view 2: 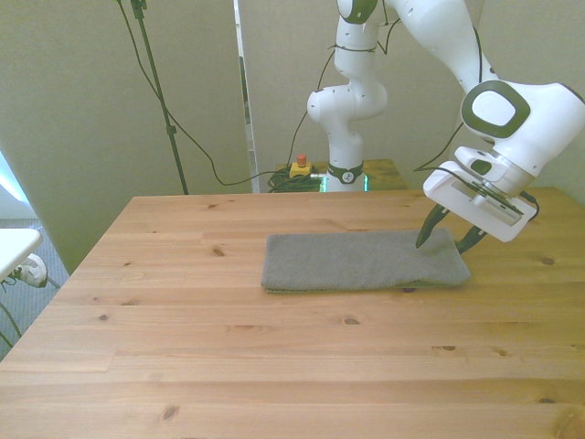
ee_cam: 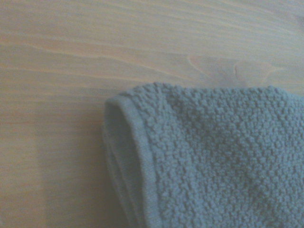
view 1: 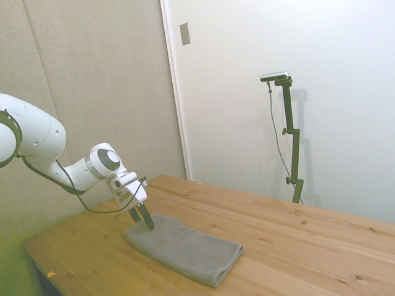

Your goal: Fold the towel

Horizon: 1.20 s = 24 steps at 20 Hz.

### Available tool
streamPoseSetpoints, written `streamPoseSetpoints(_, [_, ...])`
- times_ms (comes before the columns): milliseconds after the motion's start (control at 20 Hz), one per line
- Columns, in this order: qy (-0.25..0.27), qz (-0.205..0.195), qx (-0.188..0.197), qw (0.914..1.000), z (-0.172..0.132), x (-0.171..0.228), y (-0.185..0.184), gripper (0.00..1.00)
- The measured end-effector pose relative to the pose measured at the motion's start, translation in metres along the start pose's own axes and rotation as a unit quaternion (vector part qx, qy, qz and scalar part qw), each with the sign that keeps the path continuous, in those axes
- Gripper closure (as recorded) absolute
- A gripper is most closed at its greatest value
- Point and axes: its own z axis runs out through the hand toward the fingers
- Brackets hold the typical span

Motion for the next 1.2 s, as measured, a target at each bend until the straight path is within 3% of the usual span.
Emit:
streamPoseSetpoints(200, [0.0,0.002,0.019,0.9998,-0.008,0.001,0.001,1.0])
streamPoseSetpoints(700, [0.001,-0.002,0.024,0.9997,-0.011,0.004,0.005,1.0])
streamPoseSetpoints(1200, [-0.001,0.039,0.06,0.9974,-0.034,0.076,0.058,1.0])
